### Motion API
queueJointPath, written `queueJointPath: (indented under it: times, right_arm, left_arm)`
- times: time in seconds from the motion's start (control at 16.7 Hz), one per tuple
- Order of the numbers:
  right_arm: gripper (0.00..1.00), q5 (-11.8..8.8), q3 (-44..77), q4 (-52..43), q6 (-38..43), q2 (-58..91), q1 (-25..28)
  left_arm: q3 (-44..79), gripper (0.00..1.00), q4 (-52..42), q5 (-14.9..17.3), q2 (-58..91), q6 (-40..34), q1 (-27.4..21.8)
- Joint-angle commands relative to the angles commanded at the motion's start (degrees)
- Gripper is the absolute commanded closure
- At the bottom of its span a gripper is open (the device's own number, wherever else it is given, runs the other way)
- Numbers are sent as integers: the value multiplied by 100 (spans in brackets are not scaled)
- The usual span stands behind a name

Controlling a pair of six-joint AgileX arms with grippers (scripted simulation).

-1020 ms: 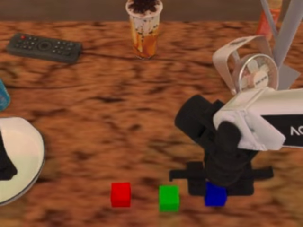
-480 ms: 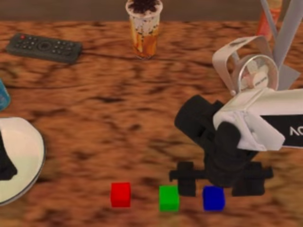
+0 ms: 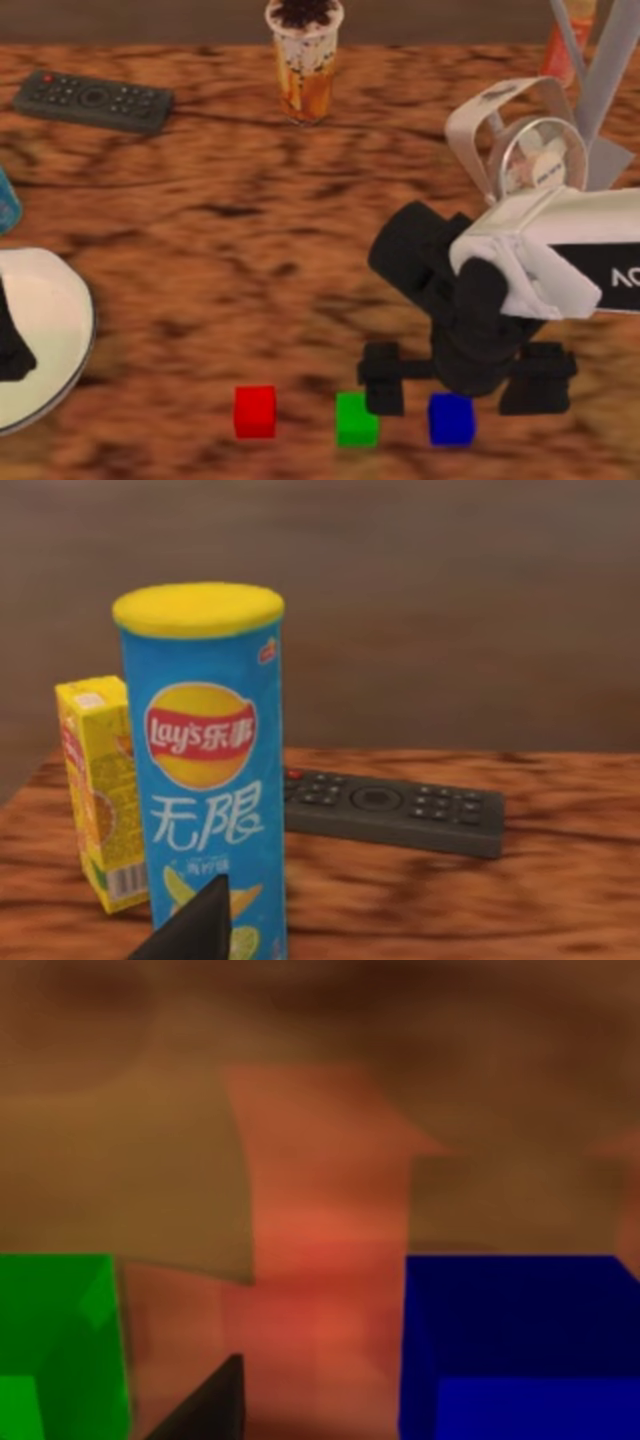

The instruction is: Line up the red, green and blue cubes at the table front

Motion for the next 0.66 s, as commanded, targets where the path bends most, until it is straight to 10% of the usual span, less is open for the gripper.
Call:
queueJointPath:
  times: [0.66]
  right_arm:
    - [0, -2, 908, -1570, 15, -662, 83]
  left_arm:
    - [0, 0, 0, 0, 0, 0, 0]
